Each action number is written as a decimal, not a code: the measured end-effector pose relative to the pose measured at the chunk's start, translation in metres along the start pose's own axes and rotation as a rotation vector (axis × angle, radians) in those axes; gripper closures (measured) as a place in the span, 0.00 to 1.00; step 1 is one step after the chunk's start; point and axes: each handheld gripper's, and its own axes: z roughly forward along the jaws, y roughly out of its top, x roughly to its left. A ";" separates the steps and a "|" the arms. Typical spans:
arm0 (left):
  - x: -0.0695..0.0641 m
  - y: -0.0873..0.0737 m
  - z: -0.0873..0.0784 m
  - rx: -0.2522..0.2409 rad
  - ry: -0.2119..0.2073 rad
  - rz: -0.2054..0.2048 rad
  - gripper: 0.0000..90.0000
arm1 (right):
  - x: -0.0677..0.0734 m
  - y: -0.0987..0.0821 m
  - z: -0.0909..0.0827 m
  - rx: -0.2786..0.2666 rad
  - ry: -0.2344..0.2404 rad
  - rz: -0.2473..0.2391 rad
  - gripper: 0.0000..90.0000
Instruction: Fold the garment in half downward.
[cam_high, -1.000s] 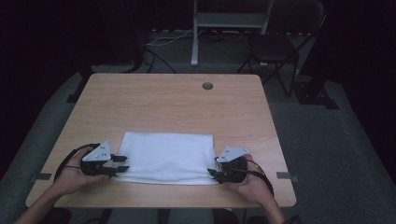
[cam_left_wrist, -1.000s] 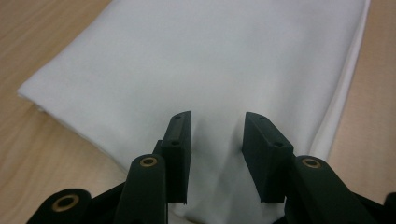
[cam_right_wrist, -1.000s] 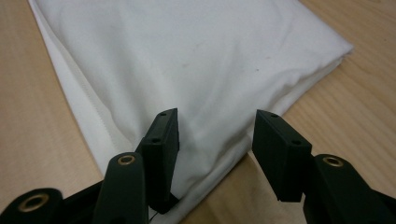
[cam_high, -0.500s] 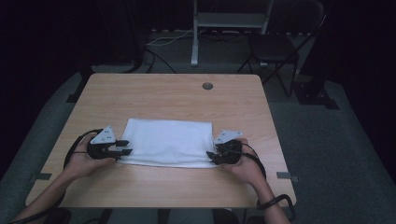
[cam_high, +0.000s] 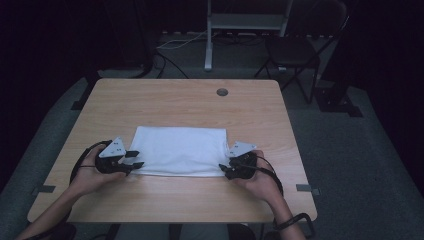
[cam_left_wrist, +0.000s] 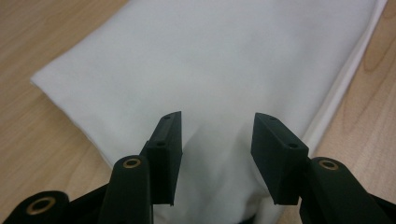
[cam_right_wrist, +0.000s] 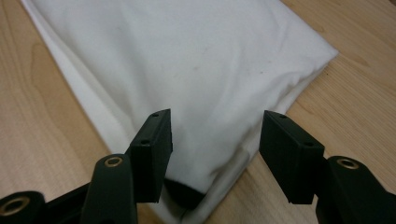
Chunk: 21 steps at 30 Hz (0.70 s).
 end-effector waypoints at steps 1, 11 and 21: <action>0.000 0.000 0.000 0.000 0.000 0.000 0.59 | 0.001 -0.002 -0.001 -0.004 -0.001 -0.002 0.48; 0.001 -0.004 -0.002 -0.010 -0.009 -0.027 0.57 | -0.004 -0.009 -0.002 0.001 0.028 0.030 0.51; 0.001 0.007 0.012 -0.011 -0.015 -0.024 0.58 | -0.012 -0.015 -0.007 0.015 0.004 0.047 0.51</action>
